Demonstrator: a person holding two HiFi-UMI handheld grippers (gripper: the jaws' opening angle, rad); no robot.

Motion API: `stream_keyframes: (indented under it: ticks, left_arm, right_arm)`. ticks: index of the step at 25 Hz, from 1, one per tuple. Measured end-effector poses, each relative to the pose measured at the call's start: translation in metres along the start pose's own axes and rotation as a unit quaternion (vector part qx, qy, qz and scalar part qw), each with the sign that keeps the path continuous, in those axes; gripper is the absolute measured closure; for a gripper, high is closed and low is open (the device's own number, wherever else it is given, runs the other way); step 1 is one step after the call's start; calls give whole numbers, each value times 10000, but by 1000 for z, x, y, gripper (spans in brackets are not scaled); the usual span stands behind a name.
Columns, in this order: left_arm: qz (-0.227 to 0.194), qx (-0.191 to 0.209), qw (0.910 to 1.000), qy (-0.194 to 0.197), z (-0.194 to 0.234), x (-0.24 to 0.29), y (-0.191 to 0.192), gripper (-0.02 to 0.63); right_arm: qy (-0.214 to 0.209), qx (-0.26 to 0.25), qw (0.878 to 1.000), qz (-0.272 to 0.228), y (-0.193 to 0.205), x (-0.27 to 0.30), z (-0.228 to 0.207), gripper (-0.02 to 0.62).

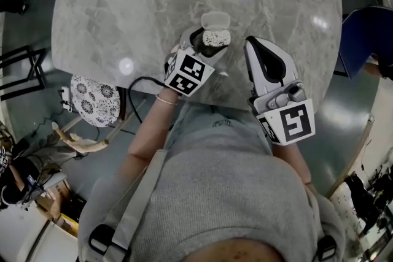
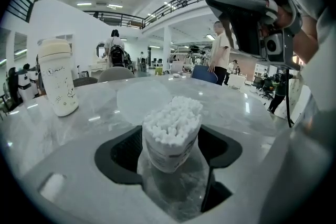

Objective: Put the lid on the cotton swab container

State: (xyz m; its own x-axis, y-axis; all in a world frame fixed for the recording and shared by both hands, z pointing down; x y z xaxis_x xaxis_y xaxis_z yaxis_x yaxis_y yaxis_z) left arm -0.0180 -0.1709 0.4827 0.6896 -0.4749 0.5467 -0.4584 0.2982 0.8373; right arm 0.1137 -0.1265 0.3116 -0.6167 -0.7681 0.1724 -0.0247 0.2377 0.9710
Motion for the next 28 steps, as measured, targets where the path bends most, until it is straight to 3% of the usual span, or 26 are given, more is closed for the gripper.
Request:
stream_keyframes:
  ticks: [28]
  left_arm:
    - [25, 151, 9991, -395, -1, 16, -6, 305]
  right_arm:
    - [49, -28, 10000, 22, 0, -11, -4, 594]
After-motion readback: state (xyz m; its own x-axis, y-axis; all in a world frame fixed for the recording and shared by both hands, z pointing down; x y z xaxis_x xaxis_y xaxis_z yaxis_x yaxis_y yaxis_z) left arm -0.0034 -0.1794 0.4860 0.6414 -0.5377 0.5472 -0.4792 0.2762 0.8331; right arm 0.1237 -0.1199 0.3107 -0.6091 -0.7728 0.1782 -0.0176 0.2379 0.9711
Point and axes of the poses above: the fingertips, and each gripper's own axes: x forward along the fingers, z to its left, y out of its underside, the point moved 8 cm from there along -x, backward along the fingers, and after that the axes turned 6 degrees about x, right-handed, at the moved point
